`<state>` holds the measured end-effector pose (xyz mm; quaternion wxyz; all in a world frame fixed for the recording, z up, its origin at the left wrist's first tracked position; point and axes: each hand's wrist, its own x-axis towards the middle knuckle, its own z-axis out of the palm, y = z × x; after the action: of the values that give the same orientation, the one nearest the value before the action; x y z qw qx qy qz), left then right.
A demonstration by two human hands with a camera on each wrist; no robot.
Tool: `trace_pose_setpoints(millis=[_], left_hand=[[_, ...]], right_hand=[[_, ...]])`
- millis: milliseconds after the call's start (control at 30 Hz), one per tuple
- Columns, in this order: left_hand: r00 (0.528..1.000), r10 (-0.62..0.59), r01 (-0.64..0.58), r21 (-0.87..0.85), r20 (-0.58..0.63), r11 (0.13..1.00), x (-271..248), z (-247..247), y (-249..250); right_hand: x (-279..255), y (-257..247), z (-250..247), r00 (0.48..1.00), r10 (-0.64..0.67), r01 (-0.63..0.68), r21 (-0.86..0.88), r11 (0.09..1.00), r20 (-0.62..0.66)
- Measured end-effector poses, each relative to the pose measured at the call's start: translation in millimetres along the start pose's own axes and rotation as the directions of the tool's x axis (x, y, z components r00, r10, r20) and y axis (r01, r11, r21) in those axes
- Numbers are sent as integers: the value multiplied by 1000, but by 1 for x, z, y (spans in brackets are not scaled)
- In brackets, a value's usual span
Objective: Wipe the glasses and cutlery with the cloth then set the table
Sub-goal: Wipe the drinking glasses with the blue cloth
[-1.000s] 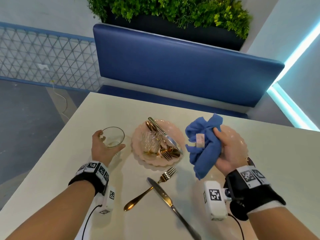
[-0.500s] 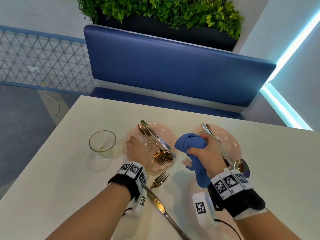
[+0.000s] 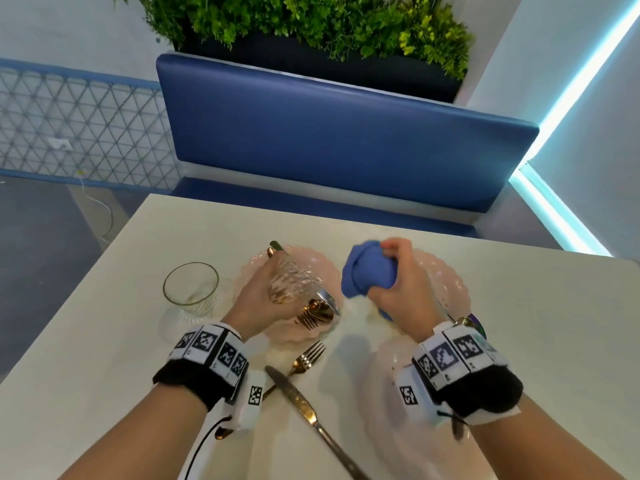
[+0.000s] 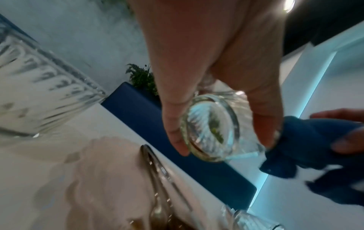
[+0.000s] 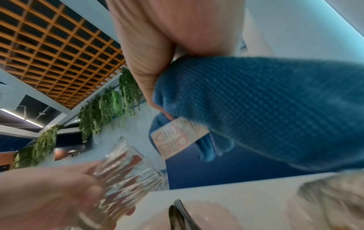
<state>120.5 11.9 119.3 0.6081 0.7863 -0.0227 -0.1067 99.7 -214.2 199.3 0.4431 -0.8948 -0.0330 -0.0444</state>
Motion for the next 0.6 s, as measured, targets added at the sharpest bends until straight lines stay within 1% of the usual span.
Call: trace_pose_setpoints(millis=[33,67,100,167,200,233,267,300,333,367,400,433,467,500,533,567,600], left_hand=[[997,20,-19,-25,71,1000,-5,-1,9],[992,50,-41,-76,113,996,-10,0,19],[989,80,-60,-155,128,986,-14,0,26],[984,133,-82,-356,120,931,-21,-3,35],[985,138,-73,-464,107,883,-24,-5,36],[985,137,-55,-564,105,824,-26,-6,36],[988,127,-41,-640,89,767,-28,-6,38],[992,108,-38,-674,63,737,-28,-3,41],[997,64,-25,-689,31,725,-28,1,46],[1000,1,-4,-690,-5,724,-26,5,50],[998,-54,19,-698,-28,716,-25,10,53],[995,-89,34,-710,-41,704,-23,14,55],[994,-108,48,-732,-35,679,-24,17,60],[992,-115,44,-743,-44,667,-25,19,63],[992,-107,24,-750,-62,661,-25,20,66],[990,-92,-19,-734,-110,679,-26,20,69],[983,-61,-79,-708,-170,702,-27,19,74]], right_hand=[[4,-7,1,997,-72,72,-18,997,14],[7,-14,2,988,-130,132,-20,991,86],[9,-19,4,966,-165,167,7,986,201],[9,-28,7,891,-166,138,97,986,422],[7,-31,7,851,-164,117,125,985,499],[5,-32,8,810,-178,135,118,984,558],[1,-35,10,770,-212,212,72,975,602],[-4,-38,15,738,-253,336,-16,942,626],[-9,-40,20,716,-298,458,-103,883,631],[-13,-42,27,709,-341,550,-182,815,618],[-17,-44,34,712,-383,614,-257,746,589],[-20,-45,41,718,-422,651,-319,689,553],[-21,-48,46,726,-456,664,-351,660,514],[-21,-52,47,743,-474,649,-334,684,472],[-19,-56,45,759,-485,624,-273,732,435],[-18,-59,43,782,-462,567,-169,806,418],[-18,-62,41,804,-412,466,-24,884,428]])
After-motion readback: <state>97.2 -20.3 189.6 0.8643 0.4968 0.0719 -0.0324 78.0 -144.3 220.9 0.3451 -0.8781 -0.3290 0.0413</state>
